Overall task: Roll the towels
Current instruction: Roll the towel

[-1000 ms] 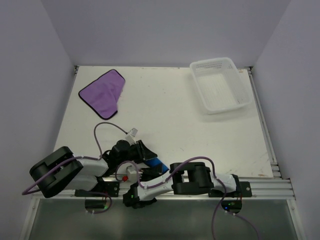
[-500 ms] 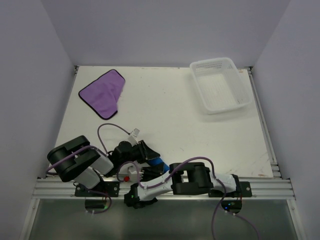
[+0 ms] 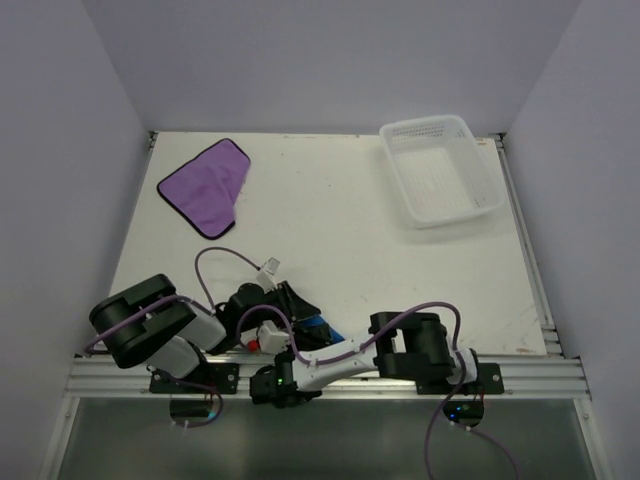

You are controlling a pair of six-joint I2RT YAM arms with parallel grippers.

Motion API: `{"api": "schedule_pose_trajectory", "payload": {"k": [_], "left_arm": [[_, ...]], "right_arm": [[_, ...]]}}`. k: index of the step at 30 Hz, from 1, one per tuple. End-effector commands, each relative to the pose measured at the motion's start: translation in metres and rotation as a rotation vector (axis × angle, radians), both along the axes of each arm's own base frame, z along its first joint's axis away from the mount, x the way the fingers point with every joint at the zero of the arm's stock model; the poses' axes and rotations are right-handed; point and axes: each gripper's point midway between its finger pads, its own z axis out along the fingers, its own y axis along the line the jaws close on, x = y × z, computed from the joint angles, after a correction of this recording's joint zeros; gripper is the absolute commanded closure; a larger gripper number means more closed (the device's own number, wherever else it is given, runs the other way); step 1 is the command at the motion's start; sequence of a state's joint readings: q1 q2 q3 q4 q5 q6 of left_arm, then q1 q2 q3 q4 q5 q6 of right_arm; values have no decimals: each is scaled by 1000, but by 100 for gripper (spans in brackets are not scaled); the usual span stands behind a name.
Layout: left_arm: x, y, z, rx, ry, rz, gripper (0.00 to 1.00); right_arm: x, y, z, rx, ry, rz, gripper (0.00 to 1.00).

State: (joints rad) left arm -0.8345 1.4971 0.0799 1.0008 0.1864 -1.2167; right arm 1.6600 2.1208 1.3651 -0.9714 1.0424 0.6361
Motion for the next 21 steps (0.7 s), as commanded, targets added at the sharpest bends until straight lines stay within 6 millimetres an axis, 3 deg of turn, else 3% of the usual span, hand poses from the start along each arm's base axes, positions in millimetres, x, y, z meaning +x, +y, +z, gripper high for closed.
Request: {"api": "schedule_pose_trajectory", "payload": {"k": [1,8,12,15,21], "left_arm": [[-42,48,-65,230,156,-5,64],[-38,49,-65,250,141,2,63],[-38,53,-68,271,141,7,63],[-30,44,-61,257,120,9,63],[-30,44,-61,261,119,9,63]], "right_arm": [[-7,11,4,141,63,-12,51],[-19,11,11,254,171,-13,49],[-26,11,35,397,247,5,48],[-32,12,48,467,295,23,48],[-43,21,61,637,448,47,48]]}}
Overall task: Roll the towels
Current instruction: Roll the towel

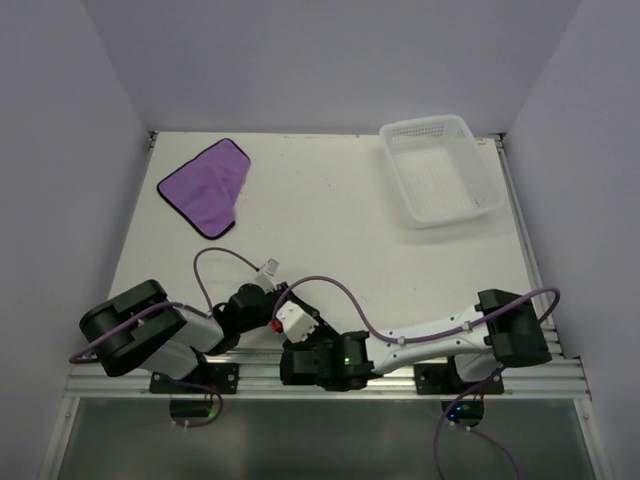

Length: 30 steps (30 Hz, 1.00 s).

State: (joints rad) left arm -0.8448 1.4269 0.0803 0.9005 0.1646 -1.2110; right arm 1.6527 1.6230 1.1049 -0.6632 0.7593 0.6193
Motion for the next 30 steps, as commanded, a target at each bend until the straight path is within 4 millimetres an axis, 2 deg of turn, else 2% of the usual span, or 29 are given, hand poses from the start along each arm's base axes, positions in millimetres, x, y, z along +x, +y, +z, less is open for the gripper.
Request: {"api": "schedule_pose_trajectory", "payload": {"k": [1,3,4,5,6,7,8,9,10,13,15,20,21,23,27,30], "left_arm": [[-26,40,-59,229,109,2,63],[-26,41,-59,230,105,3,63],[-26,41,-58,228,103,5,63],[-25,41,-58,227,100,7,63],[-25,41,-57,225,94,9,63],[-24,41,-56,225,92,10,63],[-24,42,-56,228,90,12,63],[-23,41,-55,227,85,11,63],[-23,41,-55,228,84,13,63],[-21,40,-53,229,76,10,63],[-21,41,-54,235,75,11,63],[-20,41,-53,242,70,13,63],[-19,40,-52,238,67,13,63],[-19,40,-51,237,66,13,63],[-19,42,-53,245,67,14,63],[-20,42,-54,249,66,13,63]], "right_arm": [[-8,7,9,172,148,19,51],[6,11,11,278,227,-22,53],[0,4,-1,288,307,-10,57],[13,9,12,393,328,-37,59],[12,8,13,423,370,-27,60],[16,2,8,428,380,-41,62],[25,-1,13,460,378,-64,64],[26,-5,10,457,378,-72,68],[33,-8,9,462,375,-93,76],[34,-10,2,468,395,-109,93],[34,-7,-2,471,411,-111,97],[29,-1,-17,470,448,-113,100],[27,-5,-28,450,456,-124,100],[24,-3,-35,460,481,-127,100],[17,-14,-60,435,506,-162,100],[13,-18,-71,418,512,-173,100]]}}
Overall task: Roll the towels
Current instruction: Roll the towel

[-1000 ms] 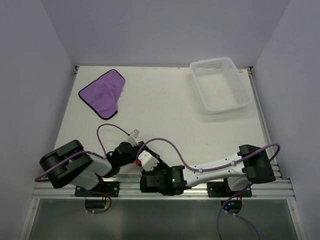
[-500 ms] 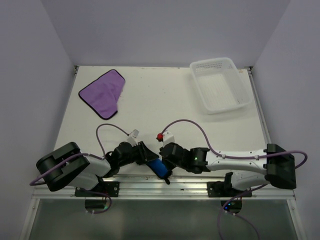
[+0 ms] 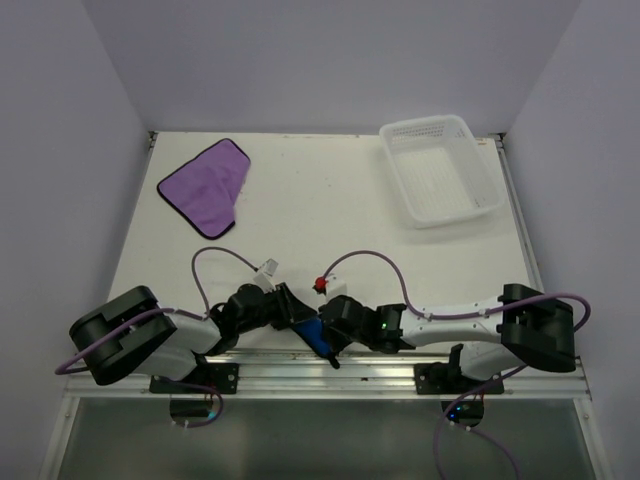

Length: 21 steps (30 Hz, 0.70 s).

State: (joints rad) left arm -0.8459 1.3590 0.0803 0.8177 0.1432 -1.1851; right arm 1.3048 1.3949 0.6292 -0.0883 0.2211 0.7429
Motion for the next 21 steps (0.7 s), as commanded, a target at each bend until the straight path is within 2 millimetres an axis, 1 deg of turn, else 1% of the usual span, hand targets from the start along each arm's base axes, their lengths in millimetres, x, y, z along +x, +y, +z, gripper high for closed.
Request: {"api": "schedule_pose_trajectory", "payload": {"k": [1,2,9,12,15,19,20,21], "left_arm": [[-20,37,-54,218,84,10,63],[-20,37,-54,219,84,12,63],[-17,34,-50,208,75,14,63],[-15,33,-49,213,68,11,63],[-11,31,-47,222,54,12,63],[-7,31,-47,238,44,16,62],[-7,32,-48,246,46,20,62],[-7,33,-49,251,48,24,62]], "right_arm": [[-10,-3,-14,-16,31,-3,100],[-11,-4,-17,-27,31,-1,100],[-11,-2,-17,-59,22,10,100],[-13,-5,-16,-69,22,15,100],[-12,-12,-18,-97,9,12,100],[-19,-16,-25,-155,-10,42,100],[-20,-17,-28,-176,-19,48,98],[-20,-11,-24,-173,-22,53,96]]}}
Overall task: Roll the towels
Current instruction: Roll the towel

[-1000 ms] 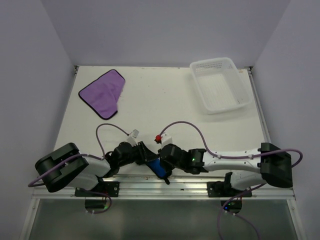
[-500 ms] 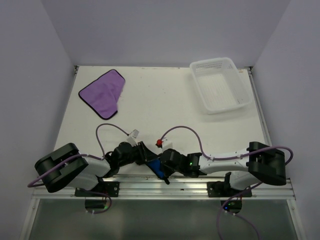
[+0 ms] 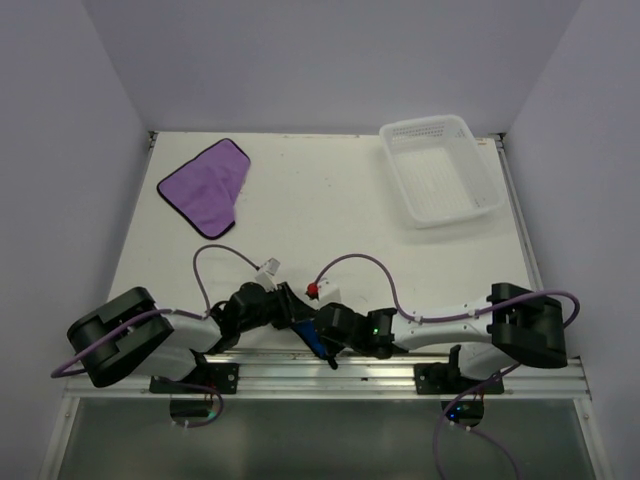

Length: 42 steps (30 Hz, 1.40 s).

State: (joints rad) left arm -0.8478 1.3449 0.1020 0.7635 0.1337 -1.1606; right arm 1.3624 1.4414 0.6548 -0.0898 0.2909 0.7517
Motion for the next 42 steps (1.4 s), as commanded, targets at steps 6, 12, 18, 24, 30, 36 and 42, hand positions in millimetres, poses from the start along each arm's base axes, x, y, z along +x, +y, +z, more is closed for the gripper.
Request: {"api": "schedule_pose_trajectory", "payload": {"k": [6,12,18,24,30,36,42], "left_arm": [[-13,39,-52,230,62,35,62],[-12,39,-51,228,58,39,62],[-11,39,-49,231,50,44,62],[-9,38,-44,222,44,45,62],[-9,37,-44,225,43,43,62],[-8,38,-44,227,42,45,62],[-9,39,-44,227,41,47,62]], "right_arm": [[-11,-4,7,-93,-18,49,87],[9,-6,63,18,-94,-18,69],[28,-20,42,11,-32,-98,62],[24,-8,24,45,42,-76,56],[21,5,15,85,91,-66,53],[25,6,16,105,91,-109,52],[30,3,15,116,89,-134,49]]}}
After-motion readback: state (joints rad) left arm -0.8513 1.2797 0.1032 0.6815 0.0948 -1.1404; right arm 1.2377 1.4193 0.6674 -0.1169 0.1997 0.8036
